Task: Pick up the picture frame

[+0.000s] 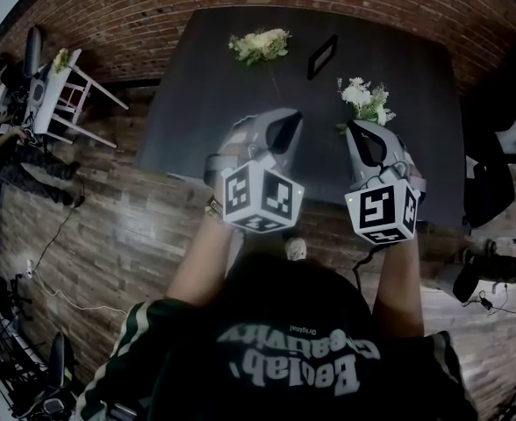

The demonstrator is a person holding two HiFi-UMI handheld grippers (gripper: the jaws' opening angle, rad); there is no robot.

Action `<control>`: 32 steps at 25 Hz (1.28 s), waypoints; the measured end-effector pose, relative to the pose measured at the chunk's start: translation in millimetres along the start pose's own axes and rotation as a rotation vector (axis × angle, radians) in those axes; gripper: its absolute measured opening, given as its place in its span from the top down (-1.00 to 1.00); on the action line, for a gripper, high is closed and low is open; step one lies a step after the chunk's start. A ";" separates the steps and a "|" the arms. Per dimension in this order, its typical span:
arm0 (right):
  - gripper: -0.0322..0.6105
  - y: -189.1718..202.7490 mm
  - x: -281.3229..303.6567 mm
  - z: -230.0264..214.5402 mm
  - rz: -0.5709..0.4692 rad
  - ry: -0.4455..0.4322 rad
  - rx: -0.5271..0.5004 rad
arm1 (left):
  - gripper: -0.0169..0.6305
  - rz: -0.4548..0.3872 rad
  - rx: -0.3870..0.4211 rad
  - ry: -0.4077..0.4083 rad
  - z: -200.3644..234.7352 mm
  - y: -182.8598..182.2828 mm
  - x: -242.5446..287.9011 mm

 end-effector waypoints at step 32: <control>0.88 -8.6 127.8 -52.2 0.093 0.047 0.044 | 0.94 -0.054 0.022 0.105 102.0 37.3 104.5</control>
Point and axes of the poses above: the fingertips, and each gripper's own axes: x forward along the fingers, z to its left, y out of its underside, the point moved 2 cm from there along -x, backward along the fingers, and after that the axes turned 2 degrees about -x, right-handed, at the moved point
